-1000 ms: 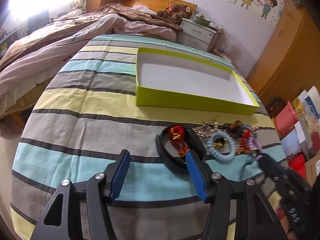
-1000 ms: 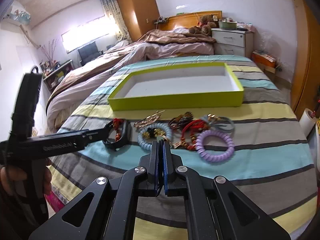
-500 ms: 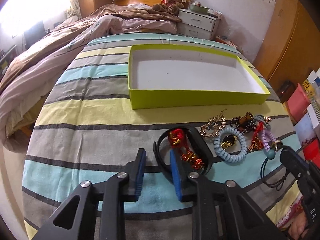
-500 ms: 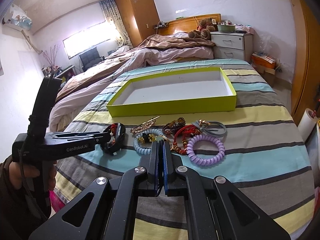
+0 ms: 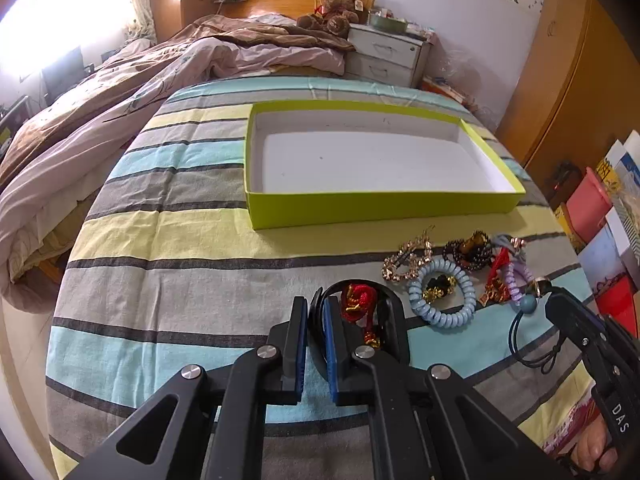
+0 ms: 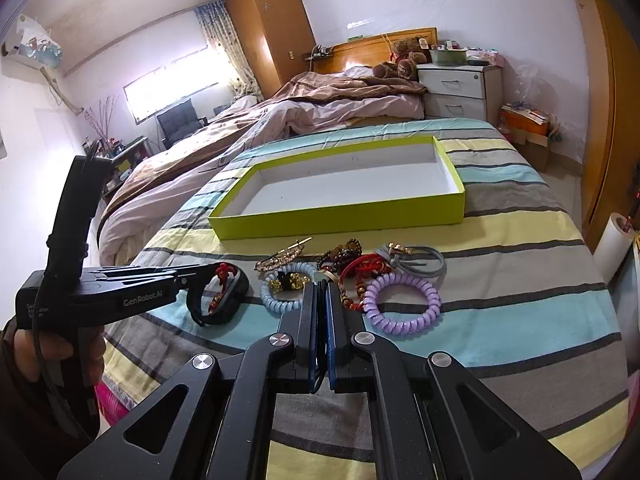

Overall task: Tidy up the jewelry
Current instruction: 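Carry the black wristband and cord bracelet with both grippers over the green box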

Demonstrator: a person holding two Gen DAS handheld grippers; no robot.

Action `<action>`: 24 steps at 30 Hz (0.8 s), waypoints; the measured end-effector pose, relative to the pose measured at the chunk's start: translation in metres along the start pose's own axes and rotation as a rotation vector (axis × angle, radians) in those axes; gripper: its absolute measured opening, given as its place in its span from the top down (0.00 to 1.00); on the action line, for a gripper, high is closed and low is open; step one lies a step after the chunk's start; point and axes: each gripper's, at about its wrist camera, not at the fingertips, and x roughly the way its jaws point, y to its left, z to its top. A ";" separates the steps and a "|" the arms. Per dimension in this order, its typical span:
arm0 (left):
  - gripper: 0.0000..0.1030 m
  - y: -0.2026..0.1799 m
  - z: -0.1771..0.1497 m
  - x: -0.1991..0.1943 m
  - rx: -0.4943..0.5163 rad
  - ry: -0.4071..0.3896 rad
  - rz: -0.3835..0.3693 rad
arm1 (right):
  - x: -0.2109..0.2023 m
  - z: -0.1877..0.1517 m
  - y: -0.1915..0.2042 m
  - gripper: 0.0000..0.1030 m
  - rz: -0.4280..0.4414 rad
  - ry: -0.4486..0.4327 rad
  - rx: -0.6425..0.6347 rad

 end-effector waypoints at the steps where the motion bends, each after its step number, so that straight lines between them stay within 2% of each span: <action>1: 0.92 0.000 0.000 0.000 0.001 0.001 0.002 | 0.000 0.000 0.000 0.97 -0.003 -0.001 0.001; 8: 0.92 0.001 -0.004 -0.012 0.002 -0.016 -0.024 | -0.003 0.001 -0.002 0.97 -0.011 -0.012 0.008; 11: 0.92 0.000 0.001 -0.023 -0.002 -0.049 -0.054 | -0.004 0.002 -0.001 0.97 -0.014 -0.016 0.006; 17: 0.92 -0.006 0.013 -0.034 0.018 -0.080 -0.059 | -0.009 0.008 -0.002 0.97 -0.017 -0.031 0.004; 24: 0.92 -0.008 0.036 -0.039 0.022 -0.104 -0.079 | -0.015 0.036 -0.008 0.97 -0.014 -0.065 0.002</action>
